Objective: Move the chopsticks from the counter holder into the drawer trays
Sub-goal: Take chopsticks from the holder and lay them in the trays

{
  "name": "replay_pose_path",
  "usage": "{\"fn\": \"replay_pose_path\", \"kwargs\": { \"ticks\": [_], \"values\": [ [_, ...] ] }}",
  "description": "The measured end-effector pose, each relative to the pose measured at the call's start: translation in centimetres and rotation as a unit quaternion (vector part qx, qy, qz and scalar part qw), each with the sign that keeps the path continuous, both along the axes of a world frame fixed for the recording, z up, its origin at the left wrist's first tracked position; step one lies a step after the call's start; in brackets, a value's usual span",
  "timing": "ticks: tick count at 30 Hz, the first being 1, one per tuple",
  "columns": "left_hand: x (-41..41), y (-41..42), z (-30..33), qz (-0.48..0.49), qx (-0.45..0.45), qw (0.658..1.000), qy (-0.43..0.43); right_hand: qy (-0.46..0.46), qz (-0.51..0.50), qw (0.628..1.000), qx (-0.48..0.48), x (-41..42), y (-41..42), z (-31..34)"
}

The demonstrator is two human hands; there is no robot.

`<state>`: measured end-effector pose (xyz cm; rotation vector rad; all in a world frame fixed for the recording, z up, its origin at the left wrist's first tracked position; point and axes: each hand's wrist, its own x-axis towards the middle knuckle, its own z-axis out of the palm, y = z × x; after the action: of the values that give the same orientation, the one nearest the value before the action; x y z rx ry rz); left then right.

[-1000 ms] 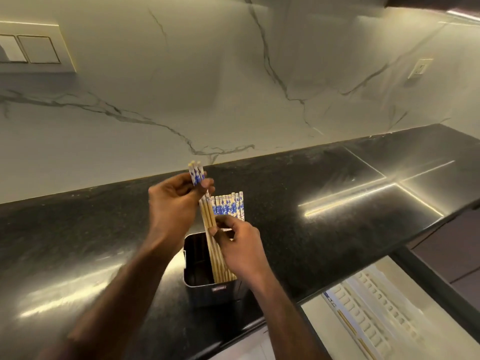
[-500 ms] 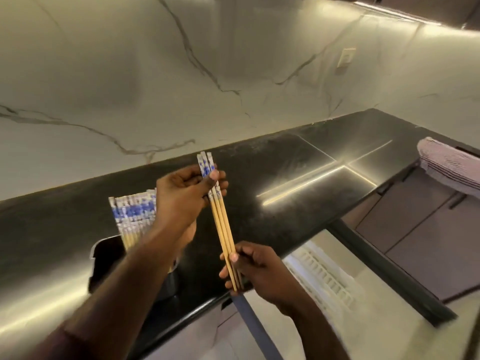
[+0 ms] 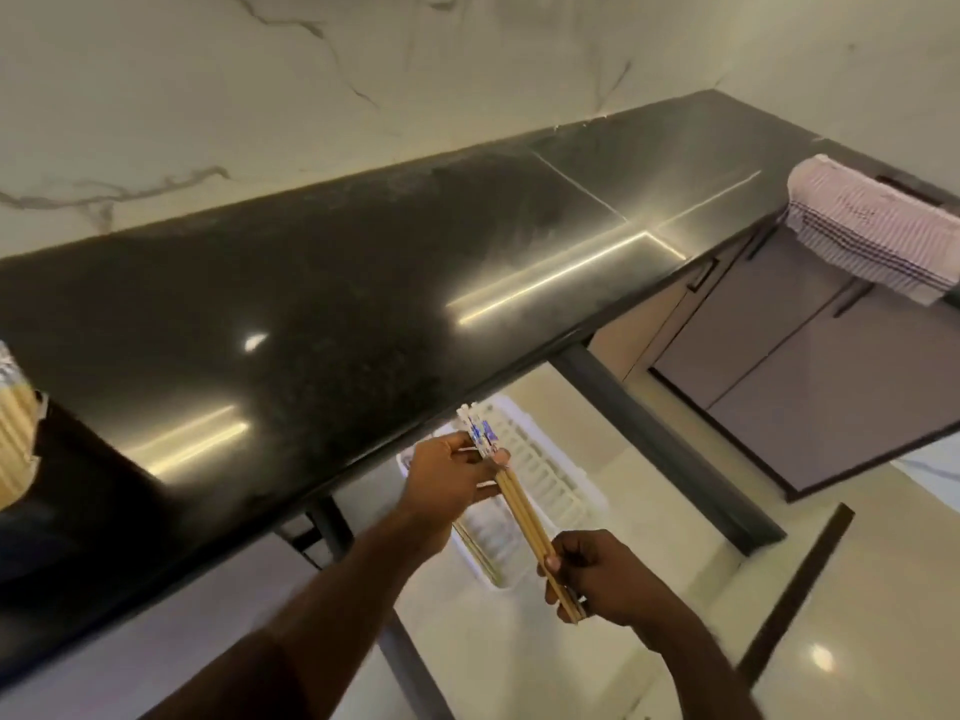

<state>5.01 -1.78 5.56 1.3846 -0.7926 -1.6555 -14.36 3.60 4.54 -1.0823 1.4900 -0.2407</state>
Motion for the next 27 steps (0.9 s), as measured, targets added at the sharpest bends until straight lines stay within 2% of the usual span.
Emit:
{"fn": "replay_pose_path", "kwargs": {
  "ticks": [5, 7, 9, 11, 15, 17, 20, 24, 27],
  "values": [
    [-2.6, 0.3, -6.7, -0.048, 0.052, 0.995, -0.071, 0.126, 0.068, 0.99, -0.001, -2.0, -2.1, -5.5],
    [-2.5, -0.4, -9.4, -0.053, 0.039, 0.978, -0.199, 0.168, 0.11, 0.979, -0.014, -1.2, -3.3, -7.3],
    [-2.3, -1.2, -11.2, -0.104, 0.012, 0.936, -0.336, 0.204, 0.141, 0.969, -0.027, 0.1, -4.7, -9.0],
    [-1.9, -2.0, -12.9, -0.158, 0.005, 0.889, -0.429, 0.228, 0.154, 0.961, -0.037, 1.7, -6.0, -10.3],
    [-0.3, -3.1, -15.3, -0.246, -0.016, 0.768, -0.591, 0.249, 0.168, 0.953, -0.047, 4.6, -8.0, -11.7],
    [0.3, -3.3, -15.7, -0.32, -0.023, 0.715, -0.621, 0.253, 0.175, 0.95, -0.046, 5.6, -8.5, -12.3],
    [-0.1, -3.5, -15.0, -0.387, -0.02, 0.656, -0.647, 0.27, 0.189, 0.943, -0.044, 6.6, -8.6, -13.1],
    [-1.7, -3.7, -15.1, -0.416, -0.009, 0.6, -0.683, 0.282, 0.18, 0.94, -0.065, 7.1, -7.8, -14.0],
    [-2.1, -3.6, -15.4, -0.432, 0.003, 0.582, -0.689, 0.291, 0.165, 0.939, -0.082, 6.9, -7.3, -14.3]
  ]
}}
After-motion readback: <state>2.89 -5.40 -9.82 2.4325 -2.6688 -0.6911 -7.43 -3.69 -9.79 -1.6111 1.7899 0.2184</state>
